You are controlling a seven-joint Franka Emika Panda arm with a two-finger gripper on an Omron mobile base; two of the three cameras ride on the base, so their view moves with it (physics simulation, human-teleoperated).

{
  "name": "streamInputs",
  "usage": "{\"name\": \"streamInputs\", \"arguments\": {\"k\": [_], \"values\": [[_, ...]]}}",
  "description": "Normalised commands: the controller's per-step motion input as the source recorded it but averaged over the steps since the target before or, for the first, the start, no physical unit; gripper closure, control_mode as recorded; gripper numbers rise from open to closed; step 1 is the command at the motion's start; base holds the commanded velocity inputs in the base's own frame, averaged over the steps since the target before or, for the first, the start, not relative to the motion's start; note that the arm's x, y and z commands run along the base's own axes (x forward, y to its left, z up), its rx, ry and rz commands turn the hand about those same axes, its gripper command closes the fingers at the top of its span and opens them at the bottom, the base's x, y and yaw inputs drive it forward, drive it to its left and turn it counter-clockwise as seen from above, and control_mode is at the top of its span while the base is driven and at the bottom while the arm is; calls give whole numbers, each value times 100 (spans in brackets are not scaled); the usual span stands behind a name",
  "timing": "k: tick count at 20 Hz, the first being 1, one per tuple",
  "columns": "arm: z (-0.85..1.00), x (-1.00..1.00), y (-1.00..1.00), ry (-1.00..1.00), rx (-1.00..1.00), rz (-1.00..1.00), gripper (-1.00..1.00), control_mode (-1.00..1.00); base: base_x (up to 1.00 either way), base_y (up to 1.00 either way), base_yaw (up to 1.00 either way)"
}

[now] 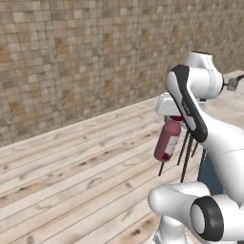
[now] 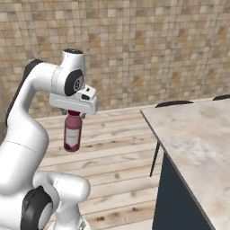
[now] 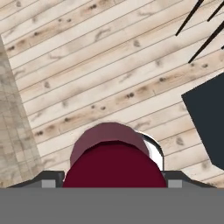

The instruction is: There is a wine glass and glass cup on the dining counter. Place the wine bottle next to the wine glass and the juice bottle next to the glass cup.

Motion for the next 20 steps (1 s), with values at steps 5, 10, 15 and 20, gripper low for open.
{"name": "streamInputs", "arguments": {"k": [5, 10, 15, 20], "values": [[0, 0, 0, 0, 0, 0, 100, 100, 78, 36, -15], [0, 0, 0, 0, 0, 0, 100, 100, 79, 37, -19], [0, 0, 0, 0, 0, 0, 100, 100, 78, 38, -22], [0, 0, 0, 0, 0, 0, 100, 100, 75, 38, -27]]}}
